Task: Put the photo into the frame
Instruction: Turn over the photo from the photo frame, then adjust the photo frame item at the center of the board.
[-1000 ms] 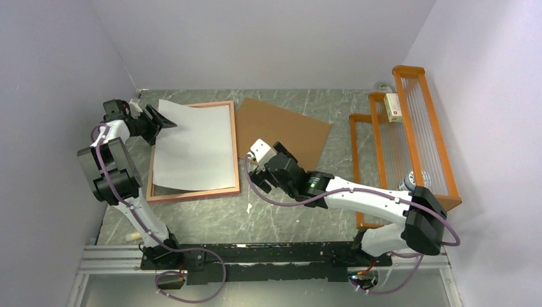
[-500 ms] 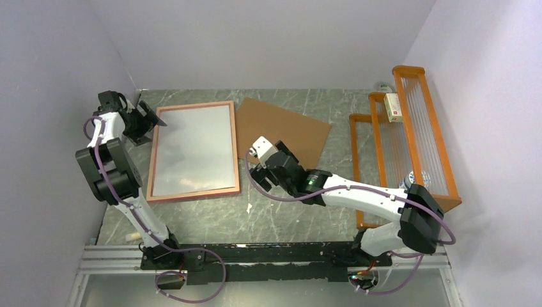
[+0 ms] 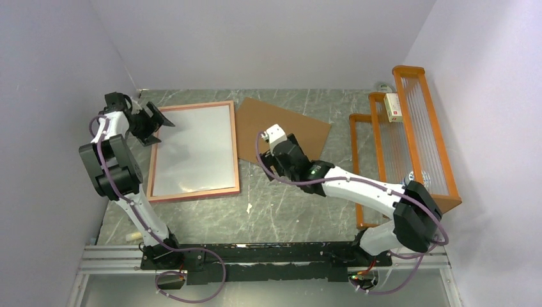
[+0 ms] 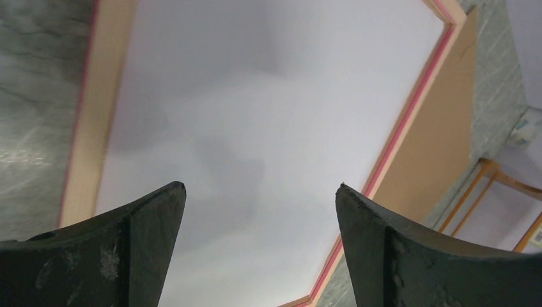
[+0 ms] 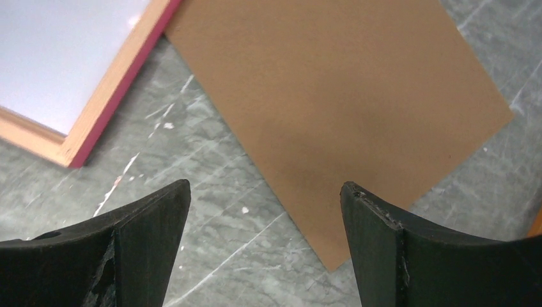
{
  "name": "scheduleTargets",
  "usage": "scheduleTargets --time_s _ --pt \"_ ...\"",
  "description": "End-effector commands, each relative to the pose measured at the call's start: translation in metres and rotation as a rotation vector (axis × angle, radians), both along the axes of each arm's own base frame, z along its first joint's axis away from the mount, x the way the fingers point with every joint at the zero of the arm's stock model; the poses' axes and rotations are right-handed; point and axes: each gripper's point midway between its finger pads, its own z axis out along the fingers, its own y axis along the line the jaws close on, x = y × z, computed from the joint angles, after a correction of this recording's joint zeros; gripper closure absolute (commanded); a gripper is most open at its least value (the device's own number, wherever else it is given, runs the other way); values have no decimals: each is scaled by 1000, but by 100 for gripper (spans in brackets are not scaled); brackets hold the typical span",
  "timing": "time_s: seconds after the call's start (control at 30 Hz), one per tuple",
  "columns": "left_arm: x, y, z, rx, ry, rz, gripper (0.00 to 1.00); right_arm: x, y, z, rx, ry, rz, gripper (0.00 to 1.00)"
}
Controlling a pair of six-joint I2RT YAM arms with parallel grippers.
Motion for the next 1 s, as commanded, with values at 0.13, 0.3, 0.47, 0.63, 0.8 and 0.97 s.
scheduleTargets --time_s 0.13,0.3,0.47,0.63,0.8,0.97 --pt "8 -87 62 -22 -149 -220 8 45 -25 -12 212 211 -258 11" --pt "-2 -167 70 -45 -148 -324 8 79 -57 -27 274 294 -419 11" --pt "-17 -247 68 -84 -126 -380 8 130 -93 -34 286 308 -541 10" --pt "-42 -312 38 -114 -18 -449 9 188 -131 -49 214 310 -673 10" --pt "-71 -361 5 -134 114 -560 10 238 -161 -60 189 296 -703 9" --pt "-88 -376 -21 -92 200 -597 10 269 -172 -70 164 279 -599 8"
